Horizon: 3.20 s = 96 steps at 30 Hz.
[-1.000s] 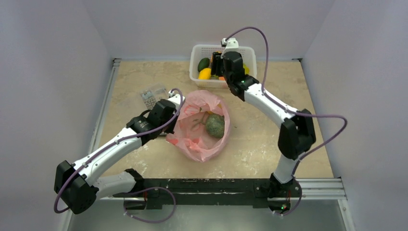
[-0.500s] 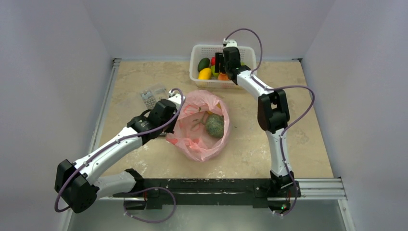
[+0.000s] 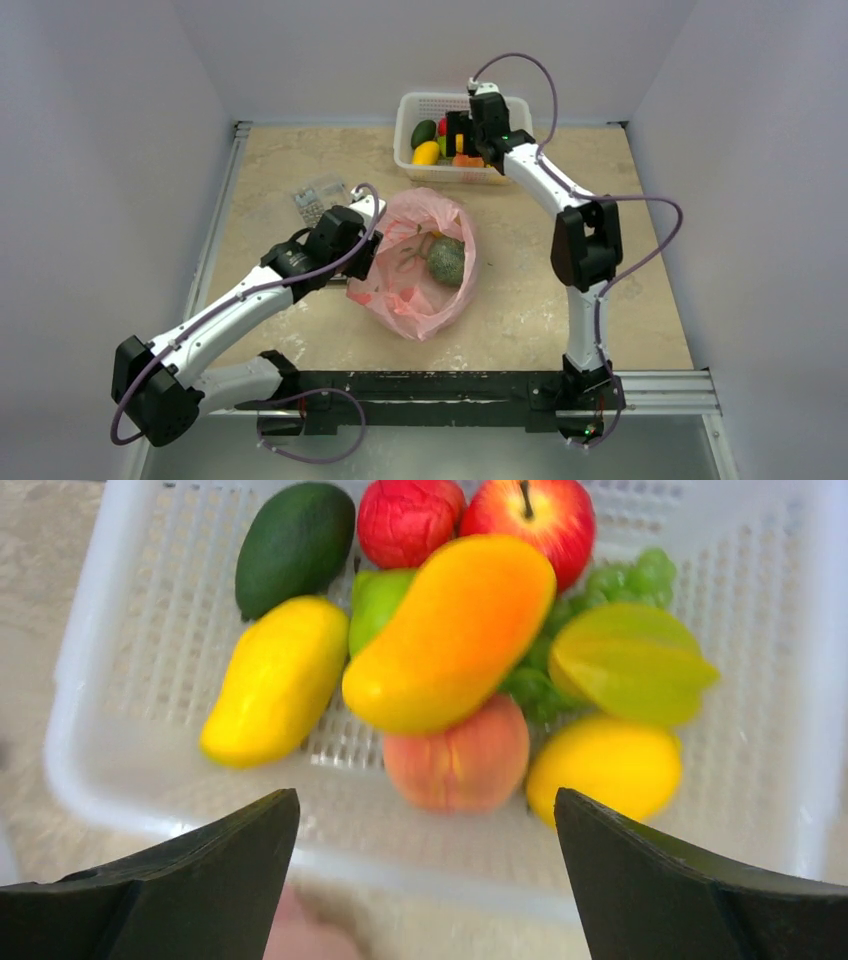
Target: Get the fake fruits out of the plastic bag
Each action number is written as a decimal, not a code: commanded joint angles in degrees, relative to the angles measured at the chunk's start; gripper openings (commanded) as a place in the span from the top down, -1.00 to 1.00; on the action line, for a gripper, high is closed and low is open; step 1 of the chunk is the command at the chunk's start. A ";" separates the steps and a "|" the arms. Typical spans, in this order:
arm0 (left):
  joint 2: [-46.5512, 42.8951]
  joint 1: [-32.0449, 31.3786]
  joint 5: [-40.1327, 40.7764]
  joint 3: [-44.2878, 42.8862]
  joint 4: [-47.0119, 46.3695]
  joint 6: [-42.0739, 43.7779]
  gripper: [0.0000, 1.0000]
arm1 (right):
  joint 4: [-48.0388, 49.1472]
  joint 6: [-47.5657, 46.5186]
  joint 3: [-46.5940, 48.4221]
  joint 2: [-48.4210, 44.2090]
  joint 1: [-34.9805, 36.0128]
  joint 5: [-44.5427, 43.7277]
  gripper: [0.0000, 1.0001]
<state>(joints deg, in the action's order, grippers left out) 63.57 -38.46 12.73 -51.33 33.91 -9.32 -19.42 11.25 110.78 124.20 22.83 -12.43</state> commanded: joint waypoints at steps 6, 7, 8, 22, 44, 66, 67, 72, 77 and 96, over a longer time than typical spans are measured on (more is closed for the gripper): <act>-4.59 -0.31 -4.65 -0.53 -3.17 1.96 -0.53 | 4.30 13.43 -29.86 -34.31 2.23 7.93 -0.98; -4.55 -0.31 -5.84 -0.80 -3.22 2.24 -0.64 | 3.55 13.59 -31.73 -37.10 2.69 8.42 -0.98; -4.52 -0.25 -7.01 -1.28 -2.75 2.39 -0.70 | 2.00 13.76 -33.07 -40.61 3.00 8.28 -0.98; 13.42 2.63 -13.93 -24.06 6.58 3.79 -1.00 | -11.03 14.34 -52.59 -70.71 6.10 23.22 -0.98; 19.38 7.84 -19.81 -21.39 0.39 4.54 1.00 | 9.33 26.16 -74.20 -58.26 23.84 -1.56 0.39; 16.17 6.48 -19.38 -16.80 -1.92 2.33 1.00 | 2.33 14.74 -66.55 -64.38 30.60 2.22 -0.45; 16.24 6.53 -19.43 -16.89 -1.96 2.22 1.00 | 2.87 14.45 -65.92 -64.82 31.29 3.36 -0.46; 14.57 6.40 -18.28 -15.82 -3.05 1.81 1.00 | 9.05 10.44 -63.40 -64.76 37.26 5.99 -0.47; 13.33 6.18 -16.97 -14.72 -4.13 1.59 1.00 | 8.45 5.58 -56.00 -58.70 39.99 3.31 -0.46; 14.73 5.98 -18.00 -15.93 -3.52 1.58 1.00 | 6.92 3.48 -54.45 -57.63 40.01 5.85 -0.40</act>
<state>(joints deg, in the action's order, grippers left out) 78.41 -32.08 -4.32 -65.98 31.77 -6.92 -19.40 16.23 56.45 61.93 62.67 -14.94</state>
